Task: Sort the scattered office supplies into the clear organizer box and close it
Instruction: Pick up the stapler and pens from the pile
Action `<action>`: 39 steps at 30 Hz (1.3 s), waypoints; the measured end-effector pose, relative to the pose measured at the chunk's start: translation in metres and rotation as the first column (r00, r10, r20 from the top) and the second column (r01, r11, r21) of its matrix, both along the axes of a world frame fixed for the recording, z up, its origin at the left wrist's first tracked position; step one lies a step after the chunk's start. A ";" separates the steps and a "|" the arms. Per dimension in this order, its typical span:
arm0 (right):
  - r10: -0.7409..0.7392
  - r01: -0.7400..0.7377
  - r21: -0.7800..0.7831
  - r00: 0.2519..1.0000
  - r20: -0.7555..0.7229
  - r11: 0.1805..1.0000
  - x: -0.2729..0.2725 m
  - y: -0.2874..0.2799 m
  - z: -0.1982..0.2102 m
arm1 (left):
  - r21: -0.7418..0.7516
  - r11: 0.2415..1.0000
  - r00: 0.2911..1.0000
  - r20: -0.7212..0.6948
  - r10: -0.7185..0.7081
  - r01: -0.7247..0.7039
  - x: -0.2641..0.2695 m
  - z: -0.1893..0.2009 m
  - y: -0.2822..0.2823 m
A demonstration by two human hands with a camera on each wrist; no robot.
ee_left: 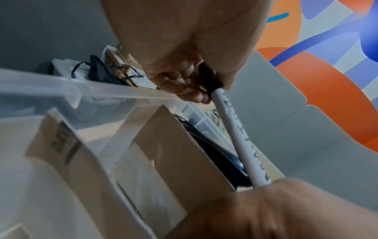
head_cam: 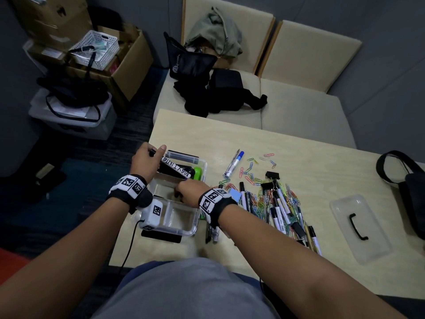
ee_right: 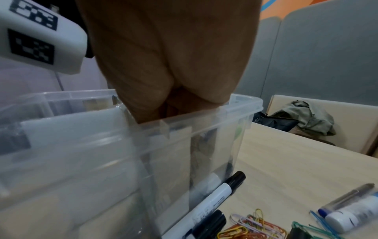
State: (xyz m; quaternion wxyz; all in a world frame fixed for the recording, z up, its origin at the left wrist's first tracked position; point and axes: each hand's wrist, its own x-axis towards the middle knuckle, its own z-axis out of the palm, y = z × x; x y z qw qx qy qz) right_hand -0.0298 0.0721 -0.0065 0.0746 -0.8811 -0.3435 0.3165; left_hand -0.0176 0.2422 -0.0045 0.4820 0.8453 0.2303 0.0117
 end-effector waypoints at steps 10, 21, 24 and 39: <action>-0.552 0.565 0.386 0.819 -0.155 0.729 0.019 -0.029 0.016 | -0.058 0.995 0.996 0.039 0.081 -0.079 0.005 0.005 -0.004; -0.514 0.481 0.516 0.853 -0.089 0.709 0.029 -0.035 0.027 | 0.002 0.999 0.998 0.029 0.052 -0.052 0.005 0.009 -0.018; -0.453 0.423 0.449 0.890 -0.045 0.787 0.027 -0.041 0.030 | 0.087 0.996 1.000 0.025 0.015 -0.018 0.005 0.009 -0.014; 0.005 -0.009 0.013 0.952 0.307 1.000 -0.005 -0.008 0.029 | 0.530 0.791 0.951 -0.154 -0.266 0.307 0.018 -0.005 -0.012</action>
